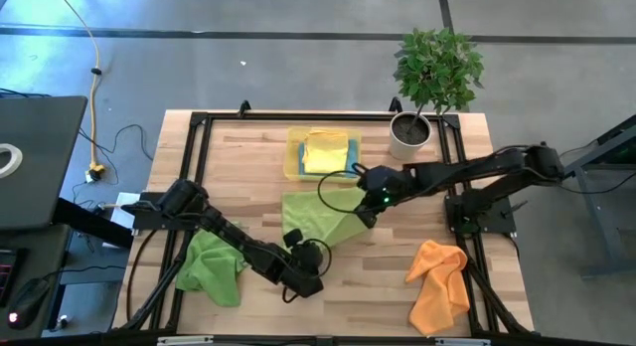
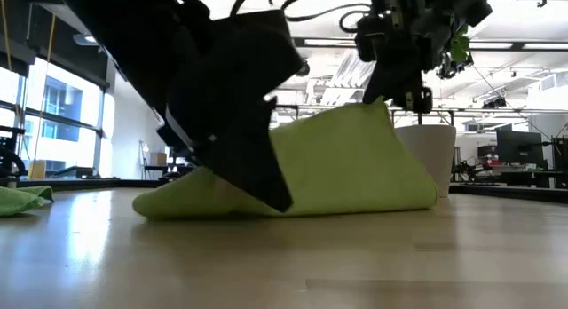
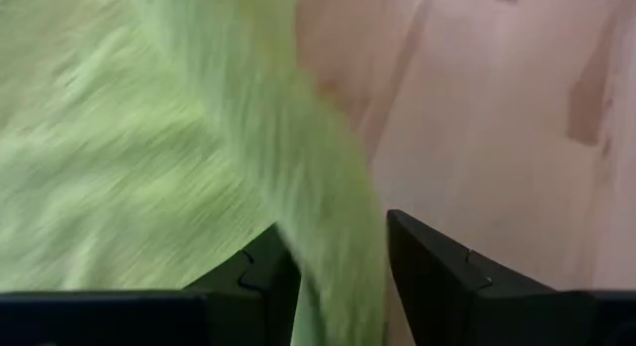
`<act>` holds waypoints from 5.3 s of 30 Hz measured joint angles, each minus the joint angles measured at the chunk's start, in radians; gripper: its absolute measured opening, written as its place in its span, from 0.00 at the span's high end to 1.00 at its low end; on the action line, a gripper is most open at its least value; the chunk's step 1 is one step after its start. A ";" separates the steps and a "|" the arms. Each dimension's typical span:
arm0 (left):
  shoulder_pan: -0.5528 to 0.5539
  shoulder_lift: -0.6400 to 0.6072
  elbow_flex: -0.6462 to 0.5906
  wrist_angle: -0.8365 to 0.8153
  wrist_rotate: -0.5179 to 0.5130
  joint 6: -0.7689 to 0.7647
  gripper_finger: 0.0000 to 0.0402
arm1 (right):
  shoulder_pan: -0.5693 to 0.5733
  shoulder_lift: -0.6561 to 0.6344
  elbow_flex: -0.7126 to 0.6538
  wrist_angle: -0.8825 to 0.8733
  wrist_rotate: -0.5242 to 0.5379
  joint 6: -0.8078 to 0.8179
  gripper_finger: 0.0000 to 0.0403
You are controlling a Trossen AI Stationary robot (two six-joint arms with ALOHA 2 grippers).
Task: Fold microfiber towels
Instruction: Fold the light green microfiber cloth
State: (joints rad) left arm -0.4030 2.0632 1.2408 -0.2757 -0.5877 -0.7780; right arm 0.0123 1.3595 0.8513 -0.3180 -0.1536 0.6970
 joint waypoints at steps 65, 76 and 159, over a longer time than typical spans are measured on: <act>0.167 -0.073 0.030 -0.204 0.161 0.572 0.66 | 0.021 -0.062 -0.001 -0.304 0.337 0.002 1.00; 0.227 -0.070 0.031 -0.229 0.193 0.606 0.66 | 0.021 -0.062 -0.001 -0.301 0.336 0.020 1.00; 0.115 -0.029 0.030 -0.068 0.335 0.355 0.71 | 0.231 -0.018 -0.001 -0.298 0.246 -0.005 1.00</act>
State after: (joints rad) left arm -0.2882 2.0346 1.2709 -0.3439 -0.2530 -0.4235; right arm 0.2432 1.3415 0.8501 -0.6164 0.0920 0.6922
